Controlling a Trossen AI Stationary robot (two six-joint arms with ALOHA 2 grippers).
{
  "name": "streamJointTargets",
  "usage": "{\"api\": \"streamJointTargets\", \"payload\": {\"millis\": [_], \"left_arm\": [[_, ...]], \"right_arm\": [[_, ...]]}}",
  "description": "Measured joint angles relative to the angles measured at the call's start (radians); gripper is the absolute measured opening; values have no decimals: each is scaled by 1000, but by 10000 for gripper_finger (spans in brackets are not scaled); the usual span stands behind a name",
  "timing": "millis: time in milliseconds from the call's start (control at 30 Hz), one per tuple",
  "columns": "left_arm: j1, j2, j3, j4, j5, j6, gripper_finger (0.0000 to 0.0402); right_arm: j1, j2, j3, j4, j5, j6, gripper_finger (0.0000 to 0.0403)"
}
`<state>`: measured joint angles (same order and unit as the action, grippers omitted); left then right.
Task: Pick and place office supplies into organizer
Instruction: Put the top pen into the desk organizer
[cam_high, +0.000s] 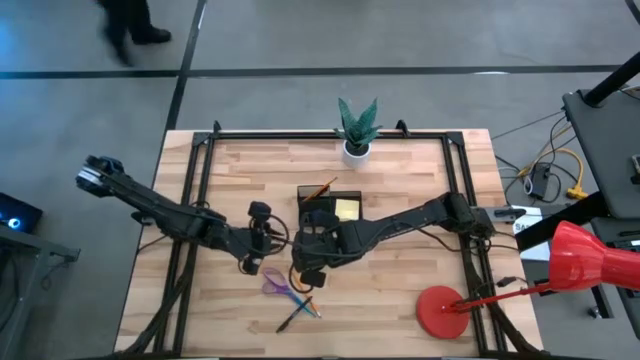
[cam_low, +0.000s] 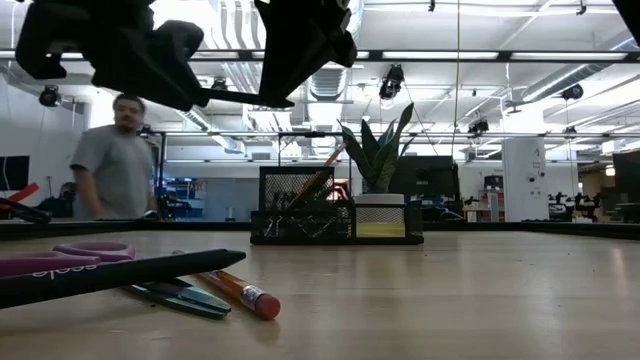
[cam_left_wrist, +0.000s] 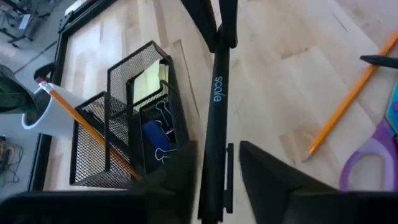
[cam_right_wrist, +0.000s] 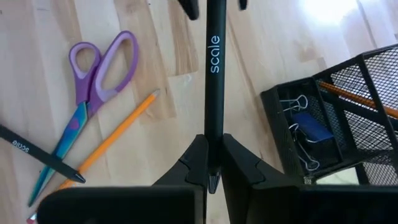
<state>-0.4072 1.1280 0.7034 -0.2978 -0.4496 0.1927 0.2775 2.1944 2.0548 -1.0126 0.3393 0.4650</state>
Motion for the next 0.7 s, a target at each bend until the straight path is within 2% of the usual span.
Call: {"api": "streamJointTargets", "payload": {"millis": [167, 333, 433, 567, 700], "left_arm": [[2, 17, 33, -16, 0, 55, 27], [31, 35, 95, -124, -10, 115, 27], [65, 42, 125, -231, -44, 204, 27], [166, 52, 189, -281, -111, 354, 27], [318, 75, 253, -305, -116, 564, 27]], "right_arm": [[1, 0, 0, -3, 0, 34, 13], [15, -3, 1, -34, 40, 118, 38], [39, -20, 0, -169, 36, 225, 75], [96, -30, 1, -397, 41, 464, 127], [178, -33, -3, -571, 93, 725, 166]]}}
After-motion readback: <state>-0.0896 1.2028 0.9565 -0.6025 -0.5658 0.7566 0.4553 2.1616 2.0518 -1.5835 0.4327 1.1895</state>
